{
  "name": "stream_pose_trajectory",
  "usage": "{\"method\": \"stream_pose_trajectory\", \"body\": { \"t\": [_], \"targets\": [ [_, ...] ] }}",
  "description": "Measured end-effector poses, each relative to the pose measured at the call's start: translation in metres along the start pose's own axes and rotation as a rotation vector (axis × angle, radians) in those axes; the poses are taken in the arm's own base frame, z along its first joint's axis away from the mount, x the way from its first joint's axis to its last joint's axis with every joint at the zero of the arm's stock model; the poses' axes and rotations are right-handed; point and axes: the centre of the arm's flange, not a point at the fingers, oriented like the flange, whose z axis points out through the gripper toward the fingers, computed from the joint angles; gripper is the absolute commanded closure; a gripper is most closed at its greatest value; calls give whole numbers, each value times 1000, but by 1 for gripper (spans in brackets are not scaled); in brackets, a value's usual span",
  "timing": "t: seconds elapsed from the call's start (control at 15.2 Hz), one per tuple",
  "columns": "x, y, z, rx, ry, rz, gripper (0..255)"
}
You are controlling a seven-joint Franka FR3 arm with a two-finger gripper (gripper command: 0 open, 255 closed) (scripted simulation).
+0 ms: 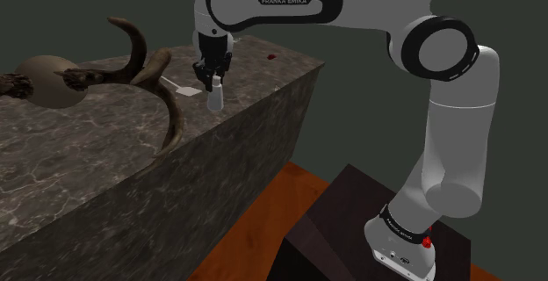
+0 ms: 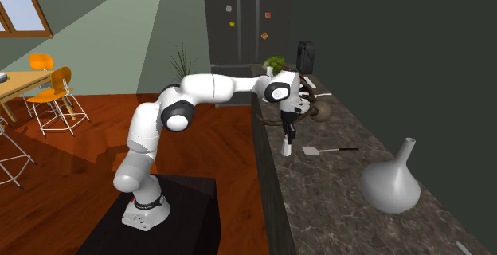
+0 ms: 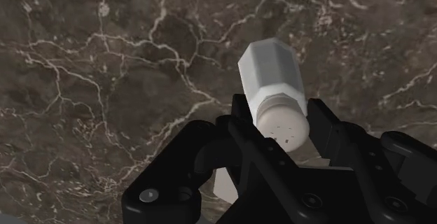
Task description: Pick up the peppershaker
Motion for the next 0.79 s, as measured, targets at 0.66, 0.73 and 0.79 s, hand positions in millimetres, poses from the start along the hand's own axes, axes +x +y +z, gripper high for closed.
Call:
{"method": "stream_pose_trajectory", "body": {
  "t": [0.66, 0.73, 0.79],
  "targets": [
    [1, 2, -14, 0, -2, 0, 255],
    [1, 3, -20, 0, -2, 0, 255],
    [1, 4, -25, 0, -1, 0, 255]
  ]
}}
